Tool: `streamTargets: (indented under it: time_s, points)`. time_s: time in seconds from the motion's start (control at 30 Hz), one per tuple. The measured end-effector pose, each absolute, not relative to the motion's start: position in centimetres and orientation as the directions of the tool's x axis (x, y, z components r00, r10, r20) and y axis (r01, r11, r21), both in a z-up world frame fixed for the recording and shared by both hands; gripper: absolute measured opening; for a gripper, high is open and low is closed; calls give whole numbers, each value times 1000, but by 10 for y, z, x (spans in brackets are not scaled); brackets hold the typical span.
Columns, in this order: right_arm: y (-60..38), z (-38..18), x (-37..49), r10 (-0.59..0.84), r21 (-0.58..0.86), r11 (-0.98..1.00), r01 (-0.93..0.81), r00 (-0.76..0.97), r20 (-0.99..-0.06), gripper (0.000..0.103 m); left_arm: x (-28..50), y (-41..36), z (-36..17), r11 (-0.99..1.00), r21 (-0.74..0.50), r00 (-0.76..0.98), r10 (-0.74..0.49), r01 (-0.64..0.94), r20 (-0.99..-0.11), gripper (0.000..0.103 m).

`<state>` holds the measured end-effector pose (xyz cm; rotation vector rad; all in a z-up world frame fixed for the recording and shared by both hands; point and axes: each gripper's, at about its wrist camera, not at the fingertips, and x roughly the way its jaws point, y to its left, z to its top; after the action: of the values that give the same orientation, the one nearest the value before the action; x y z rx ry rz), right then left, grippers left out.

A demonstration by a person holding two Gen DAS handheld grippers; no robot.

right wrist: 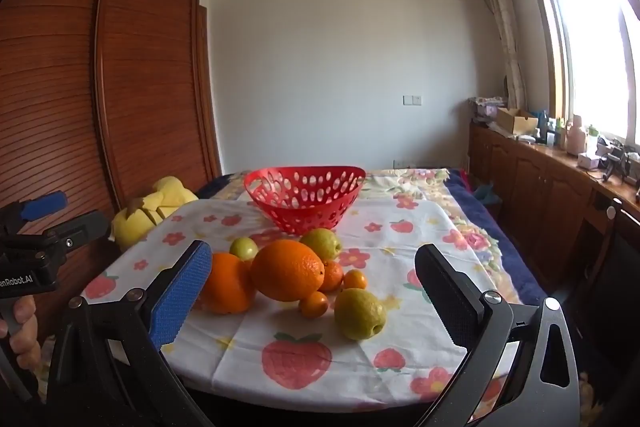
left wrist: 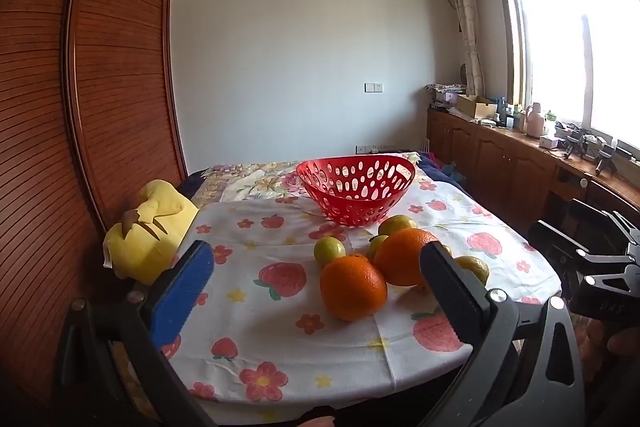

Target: Organize fruits

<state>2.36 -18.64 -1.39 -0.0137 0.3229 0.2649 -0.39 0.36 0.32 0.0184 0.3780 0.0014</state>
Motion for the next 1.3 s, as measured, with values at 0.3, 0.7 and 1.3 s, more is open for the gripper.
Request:
streamTargets:
  time_s: [0.3,0.7,1.3]
  points:
    - [-181,-11,25,254,26,966,-259,916,-311,103,-5,2,7,1000,29,930,8,3,-367,103]
    - [-179,-9,25,255,25,965,-260,917,-306,103,-6,1,7,1000,28,930,10,1,-367,103]
    - [-175,-8,22,261,18,963,-267,920,-293,103,-9,2,10,1000,25,933,5,5,-360,103]
